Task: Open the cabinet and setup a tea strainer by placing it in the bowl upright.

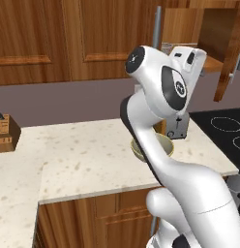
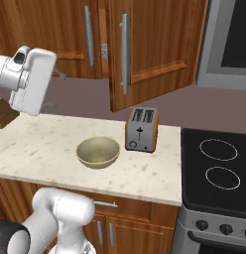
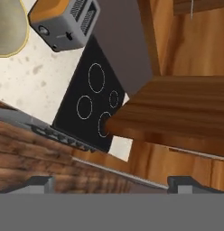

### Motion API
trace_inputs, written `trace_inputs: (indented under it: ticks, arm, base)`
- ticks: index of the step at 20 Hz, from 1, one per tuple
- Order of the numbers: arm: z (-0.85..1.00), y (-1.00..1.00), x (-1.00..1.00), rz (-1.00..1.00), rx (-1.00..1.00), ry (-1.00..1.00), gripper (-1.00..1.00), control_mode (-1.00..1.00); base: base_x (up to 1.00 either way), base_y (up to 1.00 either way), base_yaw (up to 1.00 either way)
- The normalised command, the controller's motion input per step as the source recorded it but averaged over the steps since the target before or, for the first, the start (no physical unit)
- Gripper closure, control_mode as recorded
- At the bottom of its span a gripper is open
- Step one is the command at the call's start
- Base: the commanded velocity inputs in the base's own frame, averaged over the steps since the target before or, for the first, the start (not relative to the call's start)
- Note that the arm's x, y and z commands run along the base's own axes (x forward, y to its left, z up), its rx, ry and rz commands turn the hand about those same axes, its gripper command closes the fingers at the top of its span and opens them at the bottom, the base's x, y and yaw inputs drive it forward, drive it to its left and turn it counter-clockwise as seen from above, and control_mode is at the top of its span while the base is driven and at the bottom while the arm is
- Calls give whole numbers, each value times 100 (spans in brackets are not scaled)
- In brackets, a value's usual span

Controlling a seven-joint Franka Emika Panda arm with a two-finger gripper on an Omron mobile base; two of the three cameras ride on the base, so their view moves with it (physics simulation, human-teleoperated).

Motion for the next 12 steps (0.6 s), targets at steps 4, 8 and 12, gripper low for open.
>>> trace_inputs:
  ticks: [4, 8, 12]
  arm:
    - [-8, -19, 45, 0, 0, 1, -100, -100]
    - [-1, -9, 31, 0, -4, -1, -100, -100]
    - [0, -1, 41, 3, -1, -7, -100, -100]
  base:
    - [0, 0, 0]
    - [0, 0, 0]
    - [0, 0, 0]
